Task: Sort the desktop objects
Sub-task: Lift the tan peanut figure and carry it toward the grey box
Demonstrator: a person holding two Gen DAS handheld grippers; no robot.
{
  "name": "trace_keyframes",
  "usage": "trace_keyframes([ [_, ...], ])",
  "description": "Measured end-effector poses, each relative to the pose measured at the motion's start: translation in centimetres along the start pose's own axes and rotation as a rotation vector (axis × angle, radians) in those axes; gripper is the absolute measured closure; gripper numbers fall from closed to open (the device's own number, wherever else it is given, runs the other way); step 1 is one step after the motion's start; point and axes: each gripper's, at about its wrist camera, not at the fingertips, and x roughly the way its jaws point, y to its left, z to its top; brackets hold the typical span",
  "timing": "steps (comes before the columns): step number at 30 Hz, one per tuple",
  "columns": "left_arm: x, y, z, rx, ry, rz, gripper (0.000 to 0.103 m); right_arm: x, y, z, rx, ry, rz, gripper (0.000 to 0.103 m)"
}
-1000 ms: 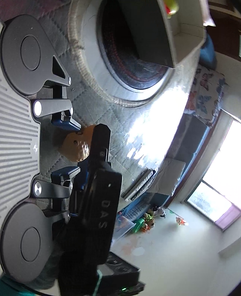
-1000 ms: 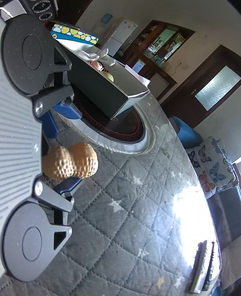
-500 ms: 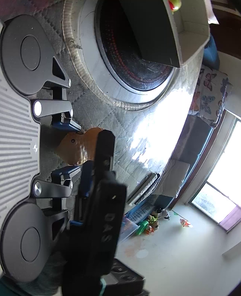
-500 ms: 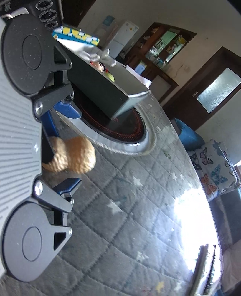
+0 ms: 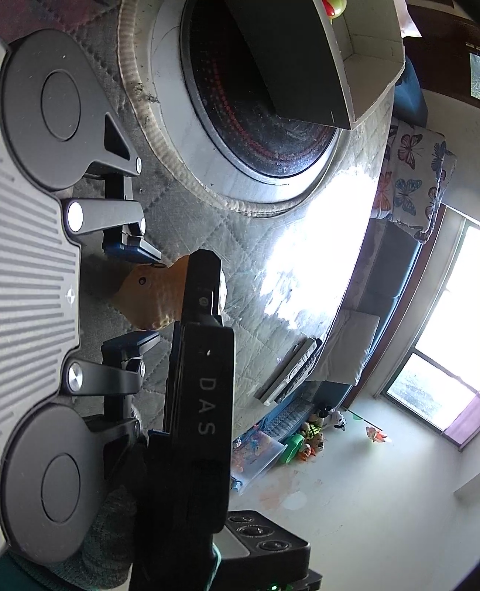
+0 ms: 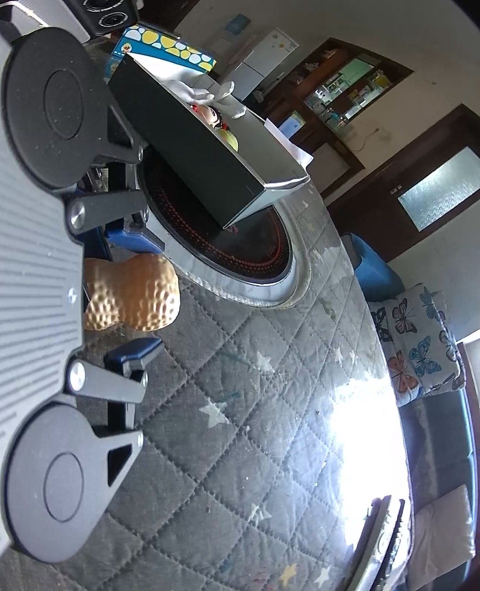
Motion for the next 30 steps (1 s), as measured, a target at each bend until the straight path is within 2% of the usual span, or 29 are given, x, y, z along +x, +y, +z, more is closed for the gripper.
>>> trace_keyframes([
  [11,-1.8,0.7,-1.2,-0.016,0.020,-0.005,0.060,-0.7,1.0,-1.9,0.014,-0.003,0.031,0.058],
  [19,-4.3,0.9,-2.8,0.037,0.044,-0.009,0.060,-1.6,1.2,-4.6,0.094,0.008,0.080,0.058],
  [30,-8.4,1.2,-5.2,0.128,0.082,0.008,0.060,-2.9,4.2,-8.6,0.017,-0.023,0.085,0.058],
])
